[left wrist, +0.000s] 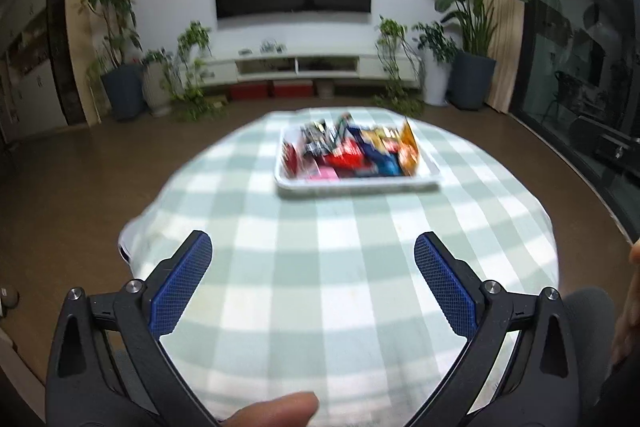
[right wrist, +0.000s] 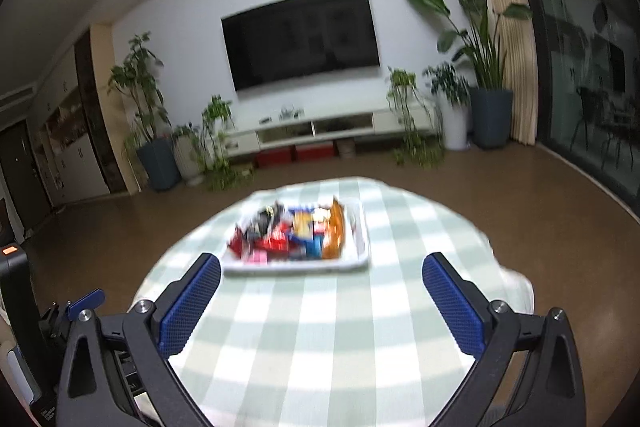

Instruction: Organize snacks

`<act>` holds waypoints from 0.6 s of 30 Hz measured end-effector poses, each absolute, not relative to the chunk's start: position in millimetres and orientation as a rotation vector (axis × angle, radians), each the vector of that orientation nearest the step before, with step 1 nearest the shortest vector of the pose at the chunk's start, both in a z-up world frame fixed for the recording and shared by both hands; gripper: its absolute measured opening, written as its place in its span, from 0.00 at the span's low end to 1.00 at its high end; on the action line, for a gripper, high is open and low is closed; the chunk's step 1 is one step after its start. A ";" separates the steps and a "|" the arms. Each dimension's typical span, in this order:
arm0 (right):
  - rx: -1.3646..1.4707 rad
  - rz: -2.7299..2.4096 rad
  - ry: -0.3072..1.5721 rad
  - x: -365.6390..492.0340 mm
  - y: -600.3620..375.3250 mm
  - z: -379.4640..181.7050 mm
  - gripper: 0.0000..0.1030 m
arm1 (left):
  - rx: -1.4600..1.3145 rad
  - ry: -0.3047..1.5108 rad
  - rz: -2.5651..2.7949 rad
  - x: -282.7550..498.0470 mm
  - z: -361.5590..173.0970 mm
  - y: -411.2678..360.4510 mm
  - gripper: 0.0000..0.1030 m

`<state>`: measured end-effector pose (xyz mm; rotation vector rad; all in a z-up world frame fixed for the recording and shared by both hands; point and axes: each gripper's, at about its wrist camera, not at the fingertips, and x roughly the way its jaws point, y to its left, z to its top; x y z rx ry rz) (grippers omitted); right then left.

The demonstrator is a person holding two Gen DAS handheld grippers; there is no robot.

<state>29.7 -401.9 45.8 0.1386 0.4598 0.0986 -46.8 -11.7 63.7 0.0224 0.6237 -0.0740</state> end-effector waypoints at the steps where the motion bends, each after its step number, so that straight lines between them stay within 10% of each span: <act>1: 0.138 0.090 0.477 28.0 -401.2 41.7 1.00 | 0.017 0.635 -0.070 -46.6 60.3 -12.0 1.00; 18: 0.099 0.067 0.557 19.4 -385.9 11.9 1.00 | 0.049 0.752 0.015 -15.3 26.0 -8.0 1.00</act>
